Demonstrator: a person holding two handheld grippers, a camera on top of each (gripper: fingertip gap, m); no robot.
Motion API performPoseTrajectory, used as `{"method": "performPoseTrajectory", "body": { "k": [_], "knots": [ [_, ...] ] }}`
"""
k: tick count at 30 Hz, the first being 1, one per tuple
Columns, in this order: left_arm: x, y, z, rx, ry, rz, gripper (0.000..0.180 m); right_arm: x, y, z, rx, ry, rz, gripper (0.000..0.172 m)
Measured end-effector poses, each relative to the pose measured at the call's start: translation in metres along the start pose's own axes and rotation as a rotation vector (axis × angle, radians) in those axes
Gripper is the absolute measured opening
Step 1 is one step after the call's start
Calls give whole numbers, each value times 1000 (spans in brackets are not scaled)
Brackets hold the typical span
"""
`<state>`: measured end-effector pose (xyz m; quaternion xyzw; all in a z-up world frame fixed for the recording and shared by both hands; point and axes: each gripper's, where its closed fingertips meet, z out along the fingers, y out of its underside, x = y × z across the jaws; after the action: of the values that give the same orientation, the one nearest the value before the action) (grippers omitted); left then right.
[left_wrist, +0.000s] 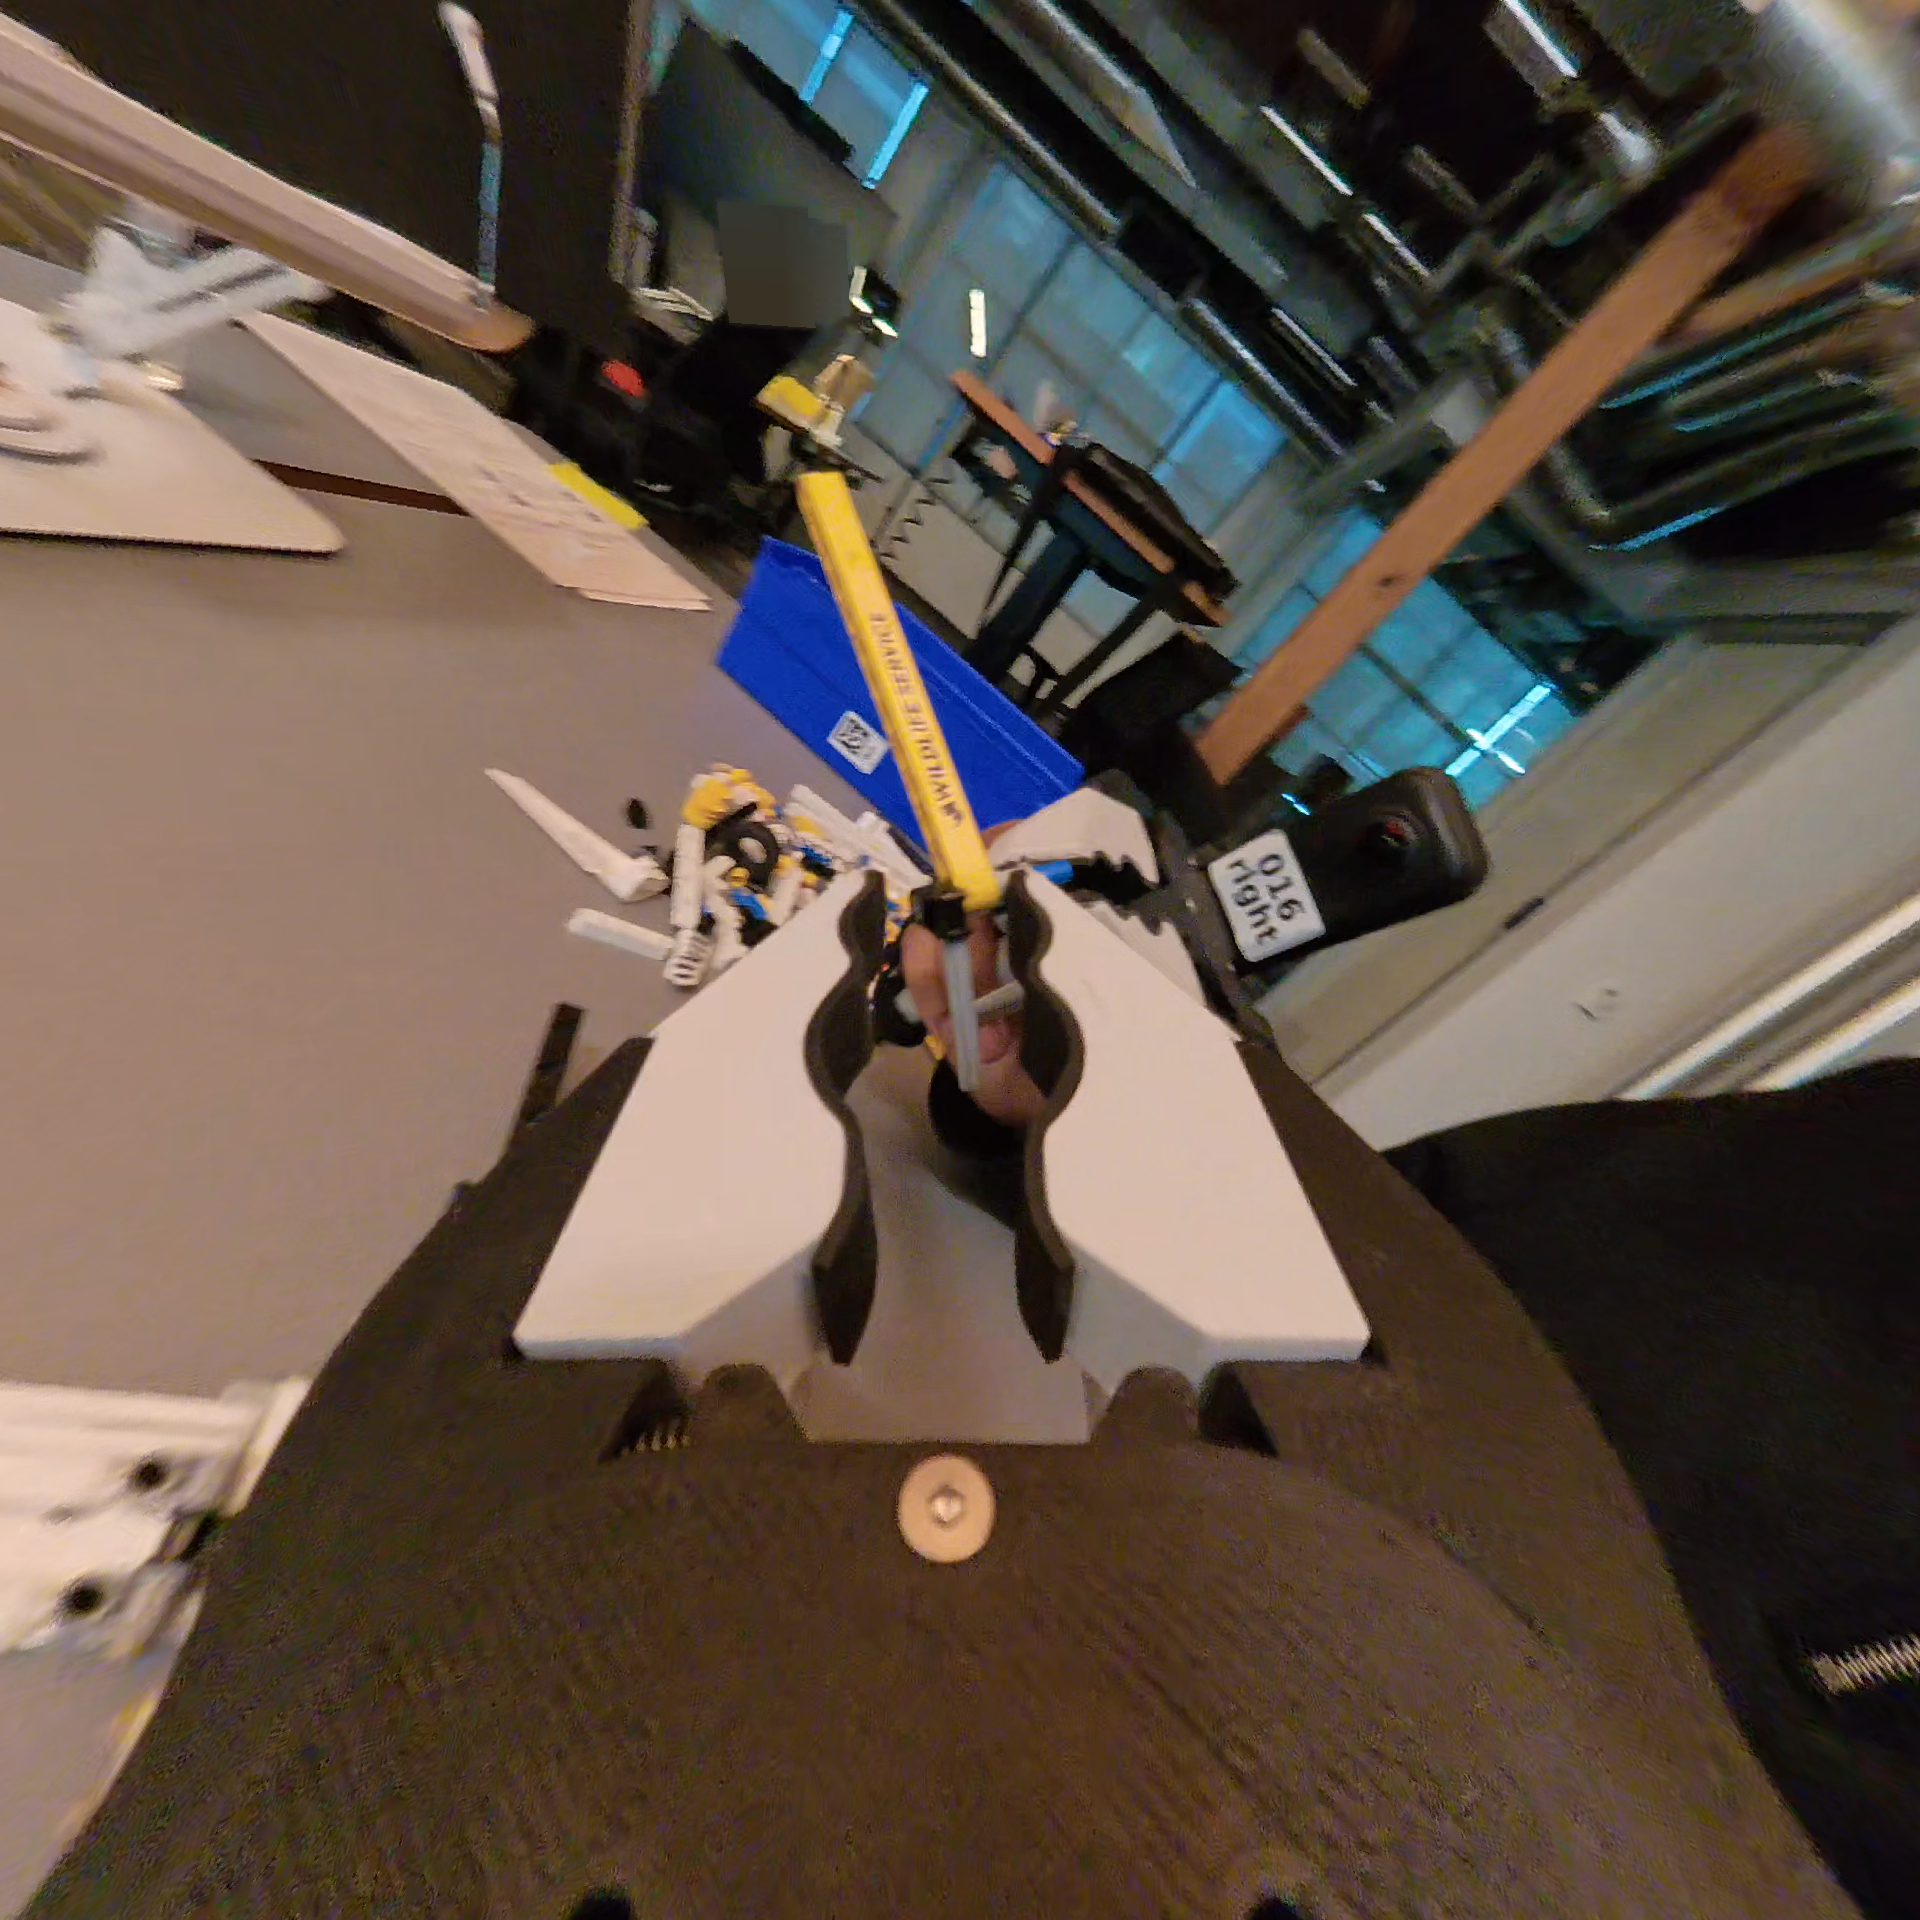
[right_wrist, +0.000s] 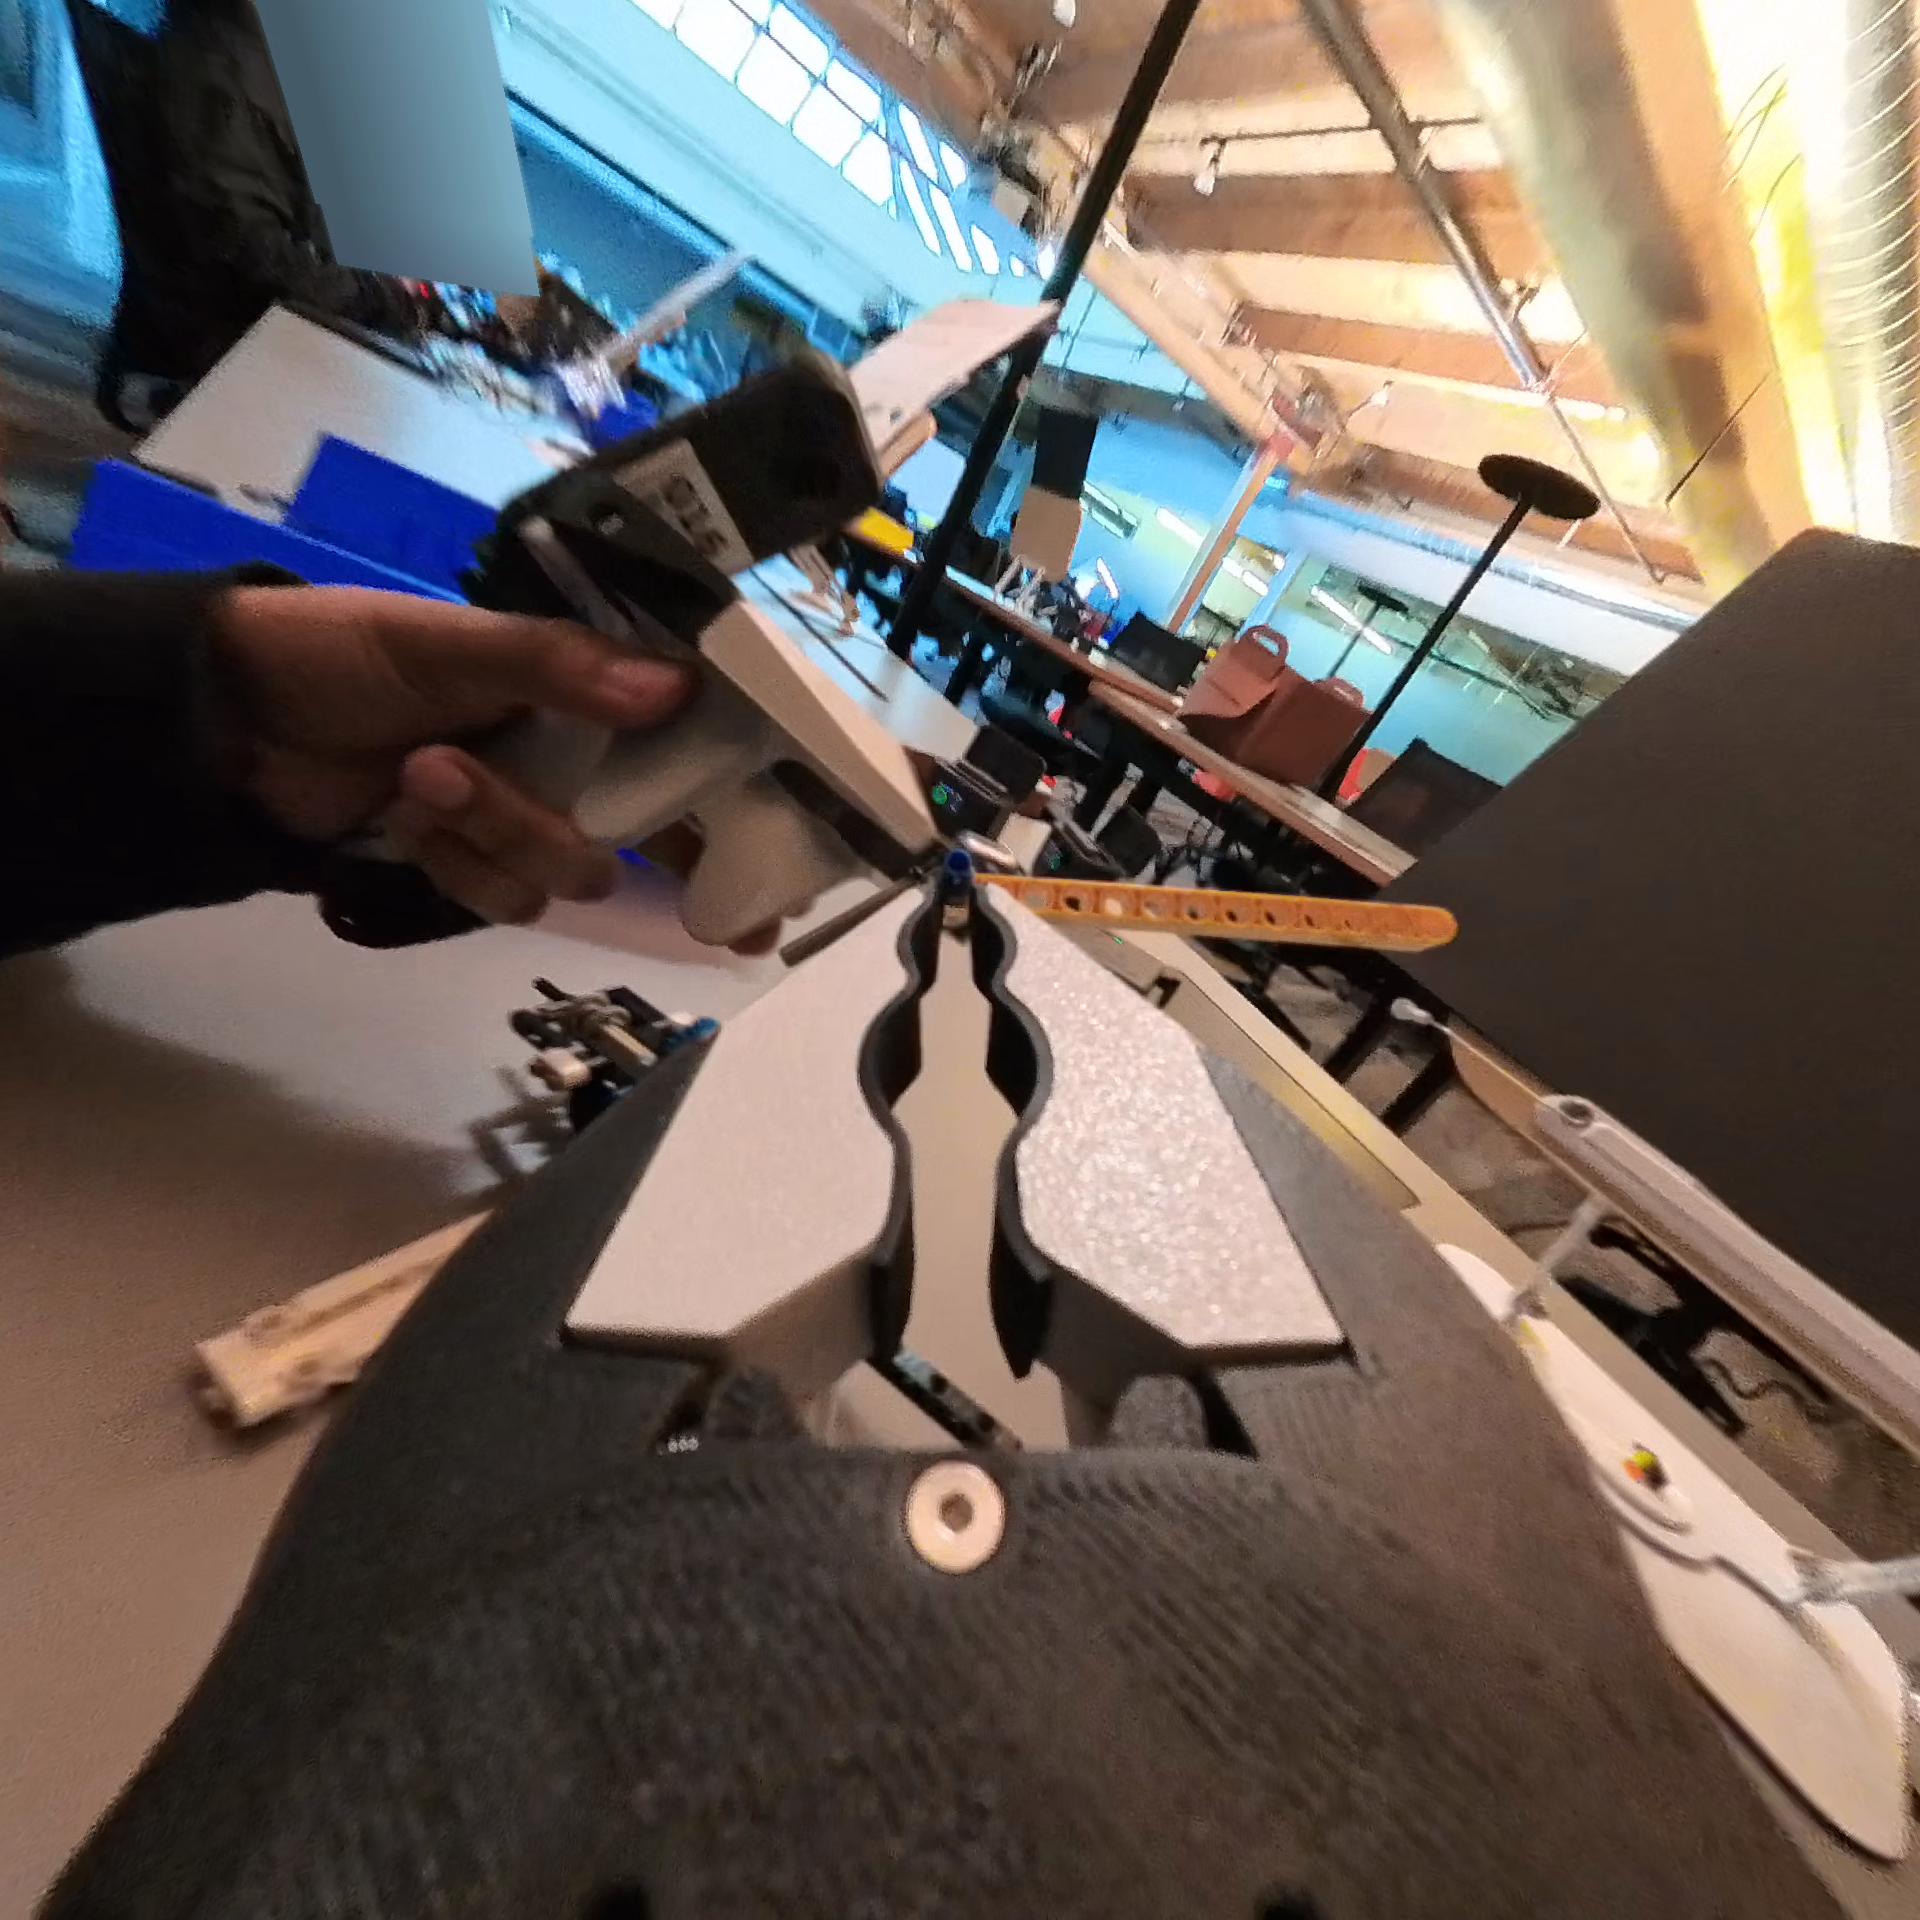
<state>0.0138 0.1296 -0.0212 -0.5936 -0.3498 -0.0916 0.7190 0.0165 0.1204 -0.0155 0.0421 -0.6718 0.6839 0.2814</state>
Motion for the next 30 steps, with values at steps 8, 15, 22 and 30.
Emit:
{"method": "performPoseTrajectory", "body": {
  "k": [8,15,22,30],
  "knots": [
    [14,-1,14,60,54,-14,10,11,-17,-32,131,74,106,0],
    [20,5,25,46,31,40,9,8,-22,-34,166,40,145,7],
    [20,1,33,126,16,28,6,15,-25,-40,202,-41,361,0],
    [-23,-27,-10,314,-231,75,4,62,-57,-92,560,67,597,0]
  ]
}}
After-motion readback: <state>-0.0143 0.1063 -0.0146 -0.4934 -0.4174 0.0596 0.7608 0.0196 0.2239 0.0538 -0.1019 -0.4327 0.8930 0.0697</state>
